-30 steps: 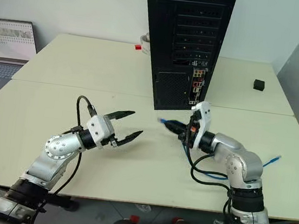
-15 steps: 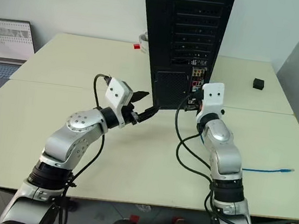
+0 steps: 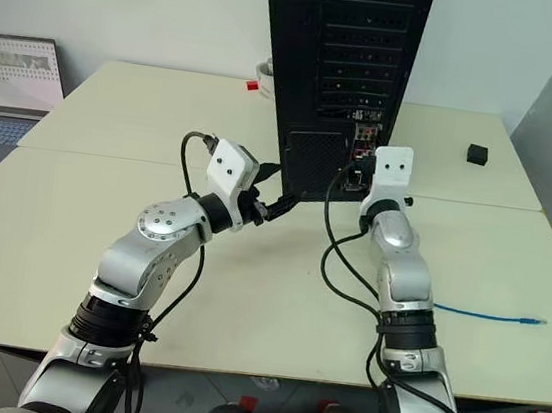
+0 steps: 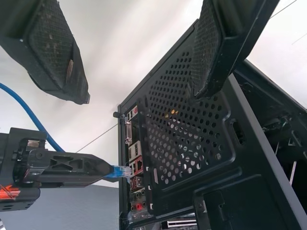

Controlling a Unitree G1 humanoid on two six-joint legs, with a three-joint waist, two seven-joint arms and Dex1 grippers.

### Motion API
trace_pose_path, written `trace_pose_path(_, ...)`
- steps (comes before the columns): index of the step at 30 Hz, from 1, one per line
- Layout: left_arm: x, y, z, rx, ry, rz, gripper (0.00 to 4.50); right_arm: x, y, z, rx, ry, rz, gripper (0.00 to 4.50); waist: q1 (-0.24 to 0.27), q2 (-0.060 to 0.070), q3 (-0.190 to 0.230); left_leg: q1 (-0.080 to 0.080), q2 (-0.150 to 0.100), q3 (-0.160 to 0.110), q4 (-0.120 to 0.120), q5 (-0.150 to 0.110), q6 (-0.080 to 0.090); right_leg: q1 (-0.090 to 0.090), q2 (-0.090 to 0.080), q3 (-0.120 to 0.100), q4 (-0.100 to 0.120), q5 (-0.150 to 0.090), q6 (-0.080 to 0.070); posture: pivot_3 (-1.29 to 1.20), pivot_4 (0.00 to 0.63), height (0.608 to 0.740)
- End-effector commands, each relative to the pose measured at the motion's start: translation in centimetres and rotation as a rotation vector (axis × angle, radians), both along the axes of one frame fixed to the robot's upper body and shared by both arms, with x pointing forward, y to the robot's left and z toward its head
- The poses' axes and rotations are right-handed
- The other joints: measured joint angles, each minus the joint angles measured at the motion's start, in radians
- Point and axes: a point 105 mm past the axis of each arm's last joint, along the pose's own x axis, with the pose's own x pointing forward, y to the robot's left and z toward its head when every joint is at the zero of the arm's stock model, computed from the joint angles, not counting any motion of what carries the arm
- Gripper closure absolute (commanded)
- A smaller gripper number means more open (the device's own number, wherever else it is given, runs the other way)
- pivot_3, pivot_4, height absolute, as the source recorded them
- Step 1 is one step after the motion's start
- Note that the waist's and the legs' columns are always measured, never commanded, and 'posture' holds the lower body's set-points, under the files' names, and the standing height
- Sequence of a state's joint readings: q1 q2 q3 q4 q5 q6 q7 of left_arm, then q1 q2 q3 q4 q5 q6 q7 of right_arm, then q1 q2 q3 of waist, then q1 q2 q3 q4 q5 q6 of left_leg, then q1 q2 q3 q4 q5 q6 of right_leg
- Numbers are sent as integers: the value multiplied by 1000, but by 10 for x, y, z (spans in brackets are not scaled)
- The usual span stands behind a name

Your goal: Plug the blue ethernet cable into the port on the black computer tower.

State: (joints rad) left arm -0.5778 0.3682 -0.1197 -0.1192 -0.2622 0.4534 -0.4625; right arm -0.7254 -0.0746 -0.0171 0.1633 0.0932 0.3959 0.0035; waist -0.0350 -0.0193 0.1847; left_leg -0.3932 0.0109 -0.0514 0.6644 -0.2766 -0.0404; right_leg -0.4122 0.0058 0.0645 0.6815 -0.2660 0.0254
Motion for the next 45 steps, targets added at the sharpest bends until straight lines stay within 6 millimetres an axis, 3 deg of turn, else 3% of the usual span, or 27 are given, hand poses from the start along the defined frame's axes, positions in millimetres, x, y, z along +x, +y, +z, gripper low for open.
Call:
trace_pose_path(1,-6,-2,15,-9,-60,-11,1076,0,4,21,13,-77,18,4499,0,0,0,0,0,0,0,0,0,0,0,0,0,0,0,0,150,740)
trace_pose_path(17,-6,3,11,4,-54,4,1076,9,1,21,42,-70,12,4499,0,0,0,0,0,0,0,0,0,0,0,0,0,0,0,0,150,740)
trace_pose_path(39,-5,5,9,13,-51,6,1076,5,24,24,22,-73,91,4499,-13,0,0,0,1,0,0,0,0,0,0,0,0,0,0,0,150,740)
trace_pose_path(45,-5,5,9,13,-50,6,1076,8,20,23,27,-69,69,4499,-14,0,0,0,0,0,0,0,0,0,0,0,0,0,0,0,150,740)
